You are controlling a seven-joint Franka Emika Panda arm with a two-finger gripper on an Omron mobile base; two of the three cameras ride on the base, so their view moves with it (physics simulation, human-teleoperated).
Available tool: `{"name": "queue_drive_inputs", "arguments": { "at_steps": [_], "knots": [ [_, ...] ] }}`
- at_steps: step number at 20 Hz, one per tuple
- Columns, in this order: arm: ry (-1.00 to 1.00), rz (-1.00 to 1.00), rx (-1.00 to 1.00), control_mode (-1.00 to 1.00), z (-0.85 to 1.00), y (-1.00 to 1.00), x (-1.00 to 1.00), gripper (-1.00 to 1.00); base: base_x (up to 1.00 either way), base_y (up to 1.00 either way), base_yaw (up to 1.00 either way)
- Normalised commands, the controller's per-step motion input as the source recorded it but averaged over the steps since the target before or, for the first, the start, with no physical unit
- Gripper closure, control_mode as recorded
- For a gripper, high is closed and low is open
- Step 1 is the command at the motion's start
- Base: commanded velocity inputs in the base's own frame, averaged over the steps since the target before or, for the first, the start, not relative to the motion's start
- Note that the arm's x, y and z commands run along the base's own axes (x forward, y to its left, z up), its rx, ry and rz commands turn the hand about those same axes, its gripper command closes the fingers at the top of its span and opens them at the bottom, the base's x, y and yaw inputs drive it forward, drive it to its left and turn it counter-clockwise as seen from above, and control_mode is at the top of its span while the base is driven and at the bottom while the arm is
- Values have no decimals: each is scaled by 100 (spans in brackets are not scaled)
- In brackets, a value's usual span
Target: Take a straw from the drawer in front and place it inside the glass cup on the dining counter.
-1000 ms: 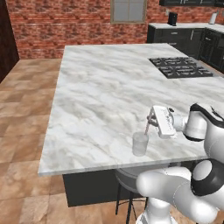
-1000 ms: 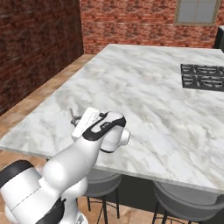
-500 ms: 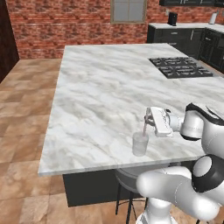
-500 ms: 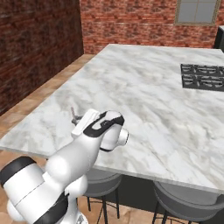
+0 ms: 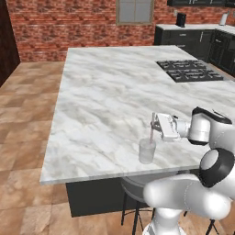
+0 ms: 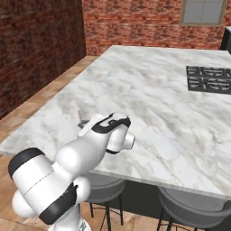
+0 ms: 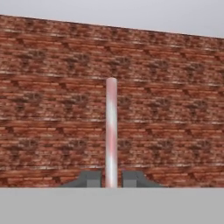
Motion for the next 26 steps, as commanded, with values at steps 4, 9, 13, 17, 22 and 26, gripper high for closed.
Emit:
{"name": "queue_drive_inputs", "arguments": {
  "at_steps": [4,9,13,17,22,26],
  "knots": [
    [0,0,0,-100,-12,-6,28,100,0,0,0],
    [2,2,0,-100,-22,-1,19,100,0,0,0],
    [5,3,0,-100,-32,0,10,100,0,0,0],
    [4,3,0,-100,-26,0,8,100,0,0,0],
    [1,3,1,-100,-13,0,11,100,0,0,0],
    [0,4,2,-100,-3,0,7,100,0,0,0]
  ]
}}
